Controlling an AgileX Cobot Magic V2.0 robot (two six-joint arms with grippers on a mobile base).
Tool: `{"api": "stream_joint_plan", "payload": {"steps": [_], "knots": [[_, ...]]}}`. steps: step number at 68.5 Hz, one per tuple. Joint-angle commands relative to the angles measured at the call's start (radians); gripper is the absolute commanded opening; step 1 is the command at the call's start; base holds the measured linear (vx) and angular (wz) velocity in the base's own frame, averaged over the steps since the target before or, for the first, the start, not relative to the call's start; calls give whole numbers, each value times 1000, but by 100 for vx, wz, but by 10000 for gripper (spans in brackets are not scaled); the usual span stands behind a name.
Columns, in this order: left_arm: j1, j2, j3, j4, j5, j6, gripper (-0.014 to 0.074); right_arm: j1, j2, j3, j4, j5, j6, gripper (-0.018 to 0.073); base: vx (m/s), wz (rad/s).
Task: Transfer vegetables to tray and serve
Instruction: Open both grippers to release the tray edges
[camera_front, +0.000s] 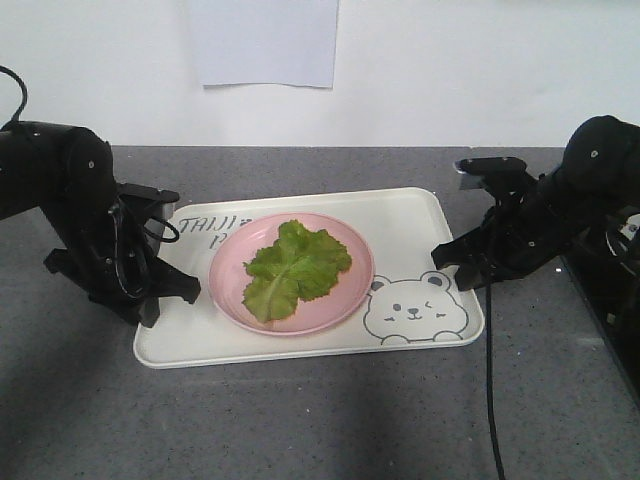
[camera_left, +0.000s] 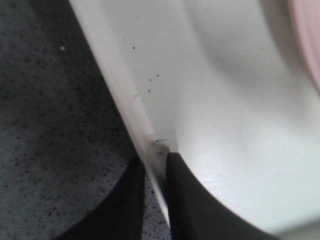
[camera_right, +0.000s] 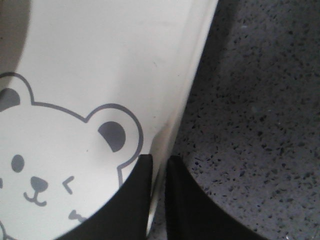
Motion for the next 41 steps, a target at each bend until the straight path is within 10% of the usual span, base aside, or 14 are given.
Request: {"api": "stream_joint_plan", "payload": {"steps": [1,41], "knots": [[-24,-42,-26,-63,-72,39,-6,18,-44,-30,91,42,-94,15,0,0],[-24,-46,-29,-64,-33,39,85,18,-40,-30,89,61,-80,404,0,0]]}}
